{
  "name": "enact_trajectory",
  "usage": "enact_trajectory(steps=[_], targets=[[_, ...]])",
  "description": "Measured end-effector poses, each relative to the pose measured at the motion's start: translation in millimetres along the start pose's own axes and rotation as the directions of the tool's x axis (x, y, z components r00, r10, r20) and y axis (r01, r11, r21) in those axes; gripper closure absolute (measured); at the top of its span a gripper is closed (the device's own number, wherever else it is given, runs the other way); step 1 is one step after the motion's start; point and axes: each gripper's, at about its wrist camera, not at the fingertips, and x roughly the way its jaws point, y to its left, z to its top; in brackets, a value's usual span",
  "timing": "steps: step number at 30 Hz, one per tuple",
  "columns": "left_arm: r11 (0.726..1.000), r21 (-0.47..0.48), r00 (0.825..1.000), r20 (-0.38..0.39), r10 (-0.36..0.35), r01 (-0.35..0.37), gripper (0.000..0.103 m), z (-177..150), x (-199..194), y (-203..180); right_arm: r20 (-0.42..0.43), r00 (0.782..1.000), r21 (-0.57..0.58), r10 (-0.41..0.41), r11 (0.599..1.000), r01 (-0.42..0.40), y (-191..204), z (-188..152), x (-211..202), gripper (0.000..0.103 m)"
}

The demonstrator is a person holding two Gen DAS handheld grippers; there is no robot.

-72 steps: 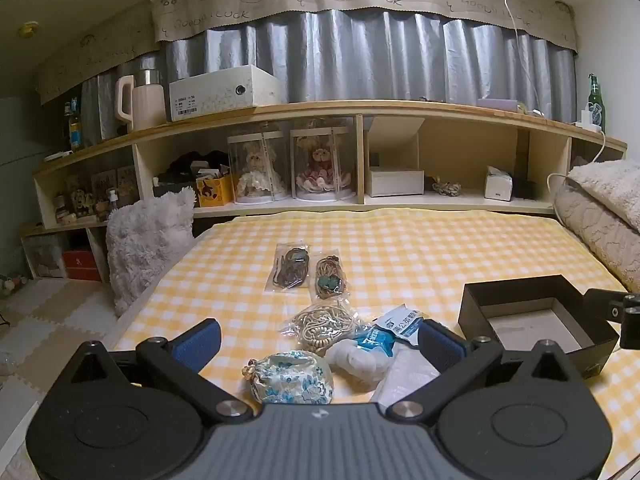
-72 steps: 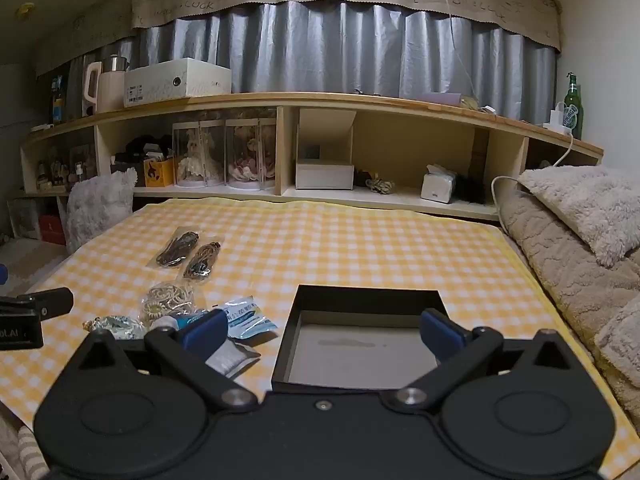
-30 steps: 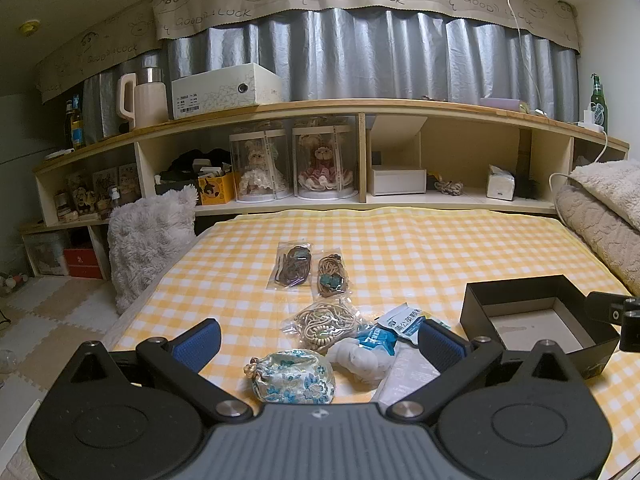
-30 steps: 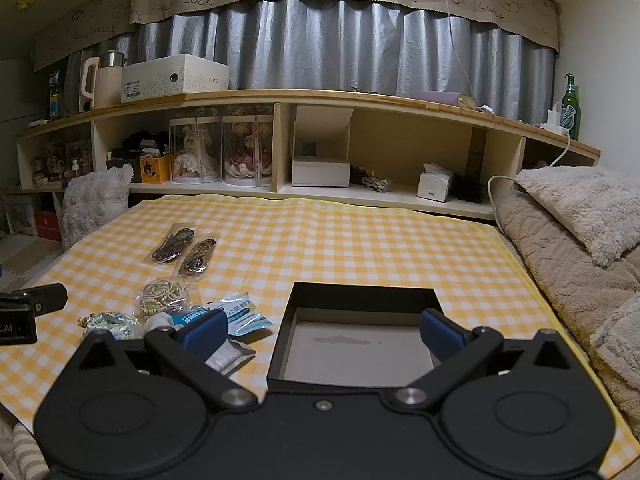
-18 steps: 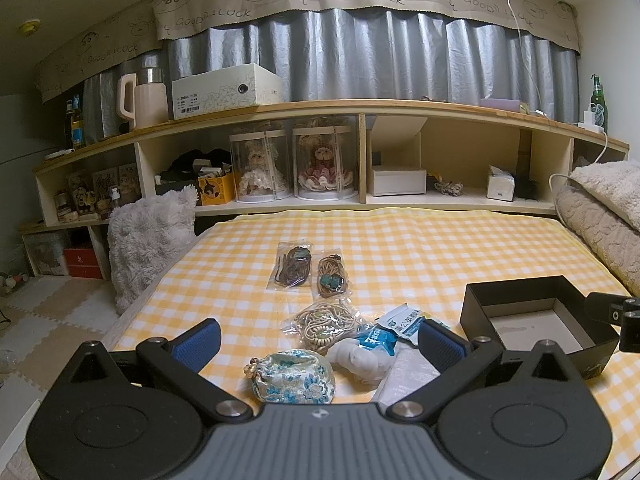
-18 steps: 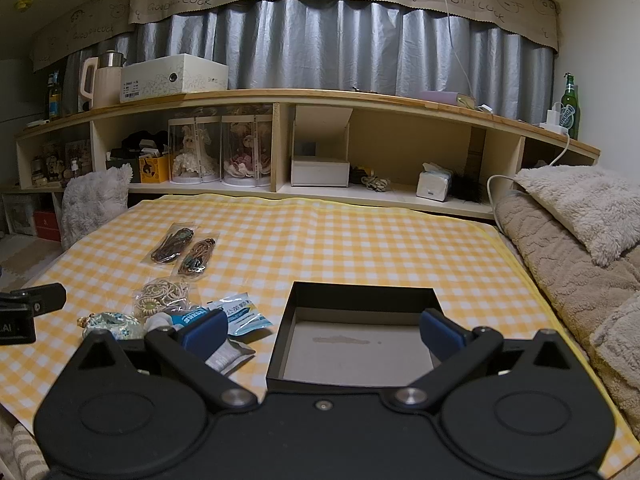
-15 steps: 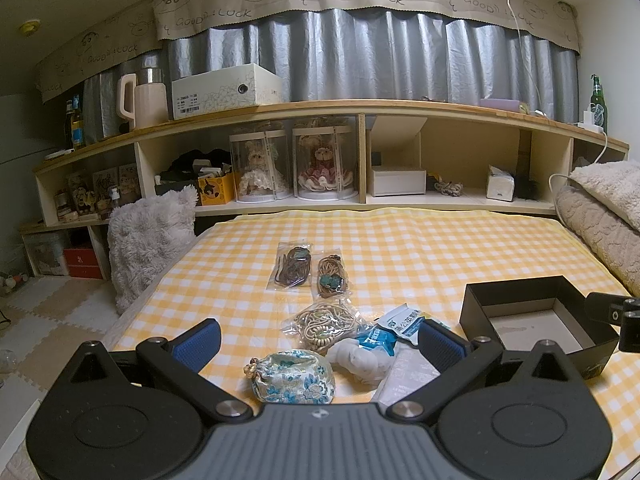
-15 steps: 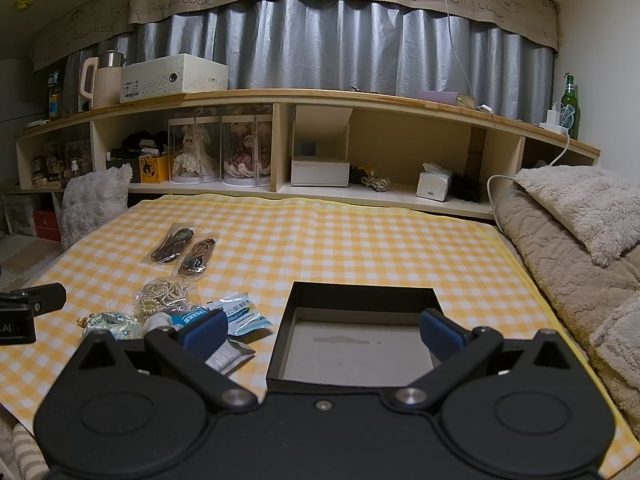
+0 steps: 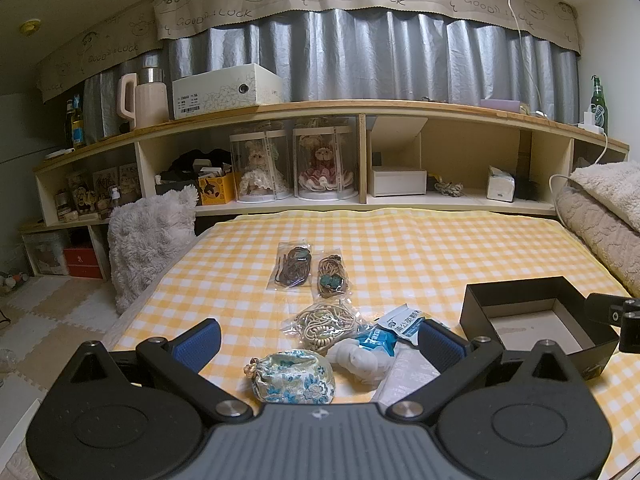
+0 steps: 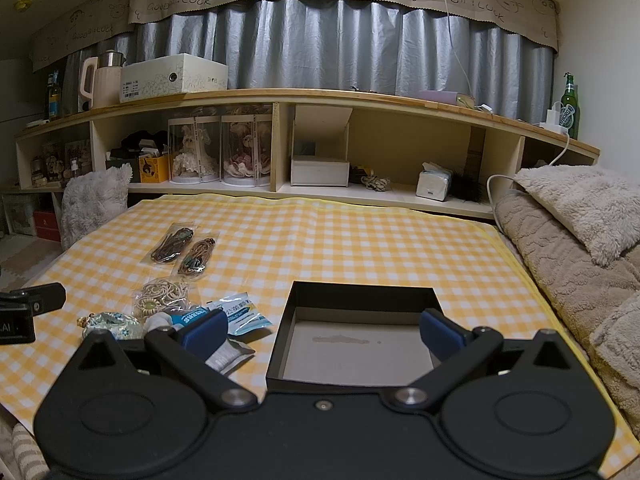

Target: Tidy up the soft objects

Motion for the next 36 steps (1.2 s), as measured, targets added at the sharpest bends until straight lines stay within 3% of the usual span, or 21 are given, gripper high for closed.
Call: enact_trajectory(steps=[26, 36], targets=[[1.000, -0.012, 1.000, -0.017, 0.001, -0.001, 0.000, 1.9, -8.3, 10.0, -0.012, 1.000, 0.008, -0.006, 1.000, 0.006, -6.8, -6.5, 5.0, 0.000], [1.000, -0.010, 1.000, 0.020, -0.010, 0.010, 0.000, 29.6, 4.0, 4.2, -0.022, 1.000, 0.005, 0.015, 1.000, -0.015, 3.5, 8.6, 15.6, 0.000]])
